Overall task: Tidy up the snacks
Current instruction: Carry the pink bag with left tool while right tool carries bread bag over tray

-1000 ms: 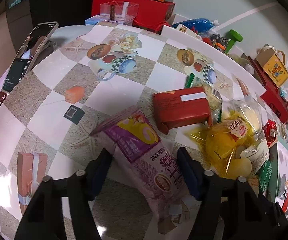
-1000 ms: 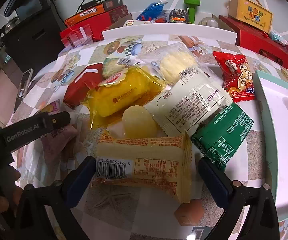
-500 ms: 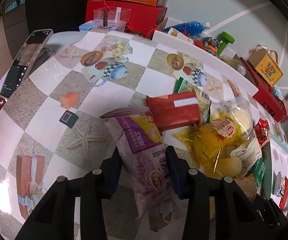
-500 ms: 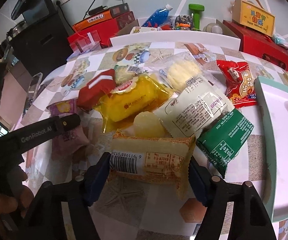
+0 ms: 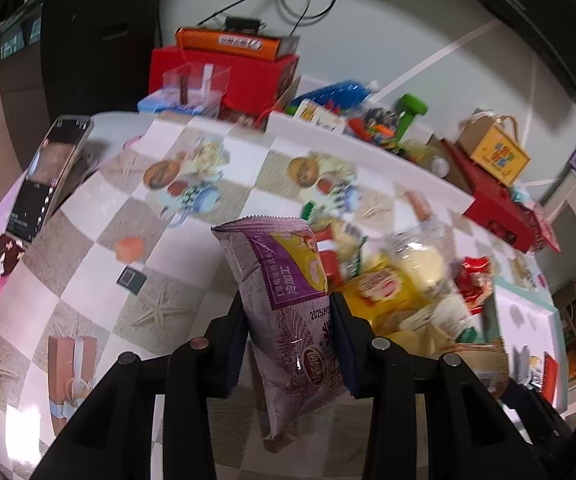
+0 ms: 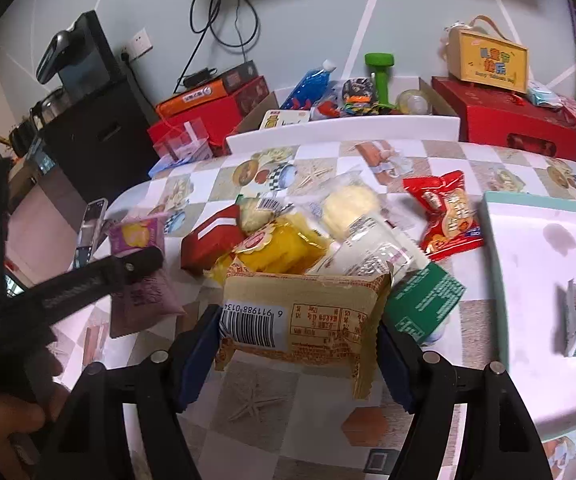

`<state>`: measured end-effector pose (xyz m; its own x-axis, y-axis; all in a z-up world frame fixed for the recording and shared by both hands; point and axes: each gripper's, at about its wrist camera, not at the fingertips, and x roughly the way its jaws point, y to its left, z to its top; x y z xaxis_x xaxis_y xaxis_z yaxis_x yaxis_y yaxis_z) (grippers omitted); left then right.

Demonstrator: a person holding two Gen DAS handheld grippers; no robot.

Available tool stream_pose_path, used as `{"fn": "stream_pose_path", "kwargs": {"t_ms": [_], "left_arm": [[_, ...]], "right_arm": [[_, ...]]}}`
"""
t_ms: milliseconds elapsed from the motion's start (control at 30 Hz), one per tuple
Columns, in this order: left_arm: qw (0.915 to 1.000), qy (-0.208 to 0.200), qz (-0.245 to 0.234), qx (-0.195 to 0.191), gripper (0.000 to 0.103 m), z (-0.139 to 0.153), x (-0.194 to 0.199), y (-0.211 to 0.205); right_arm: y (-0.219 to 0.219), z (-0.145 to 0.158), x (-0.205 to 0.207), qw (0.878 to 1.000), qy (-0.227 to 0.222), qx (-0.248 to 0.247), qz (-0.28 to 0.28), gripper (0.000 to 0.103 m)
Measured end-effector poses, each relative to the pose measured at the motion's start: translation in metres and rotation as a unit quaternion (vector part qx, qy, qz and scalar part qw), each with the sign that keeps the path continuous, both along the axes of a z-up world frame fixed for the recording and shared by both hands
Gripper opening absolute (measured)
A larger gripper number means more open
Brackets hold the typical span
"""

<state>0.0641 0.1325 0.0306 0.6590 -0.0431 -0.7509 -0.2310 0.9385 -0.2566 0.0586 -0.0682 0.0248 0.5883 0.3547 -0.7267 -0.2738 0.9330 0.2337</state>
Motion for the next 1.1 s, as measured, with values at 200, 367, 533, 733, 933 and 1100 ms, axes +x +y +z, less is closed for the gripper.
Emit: {"fn": "stream_pose_path", "kwargs": {"t_ms": [200, 367, 533, 733, 933, 1100], "left_arm": [[0.9993, -0.026, -0.026, 0.001, 0.041, 0.017, -0.002, -0.019], [0.9979, -0.037, -0.053, 0.0, 0.041, 0.024, -0.001, -0.04], [0.9946, -0.048, -0.092, 0.0, 0.041, 0.03, 0.001, -0.072], [0.9858, -0.06, -0.157, 0.002, 0.041, 0.037, 0.001, -0.123], [0.9716, -0.065, -0.228, 0.002, 0.041, 0.037, -0.001, -0.181], [0.9565, -0.069, -0.283, 0.003, 0.041, 0.033, -0.004, -0.228]], "right_arm": [[-0.022, 0.006, -0.001, 1.0, -0.007, 0.006, -0.025, 0.075], [-0.058, 0.007, 0.002, 0.997, -0.008, 0.008, -0.072, 0.075], [-0.095, 0.009, 0.002, 0.993, -0.009, 0.006, -0.121, 0.075], [-0.149, 0.017, -0.007, 0.981, -0.021, -0.001, -0.191, 0.075], [-0.21, 0.022, -0.022, 0.963, -0.024, -0.005, -0.267, 0.075], [-0.245, 0.021, -0.03, 0.952, -0.021, -0.007, -0.307, 0.075]]}}
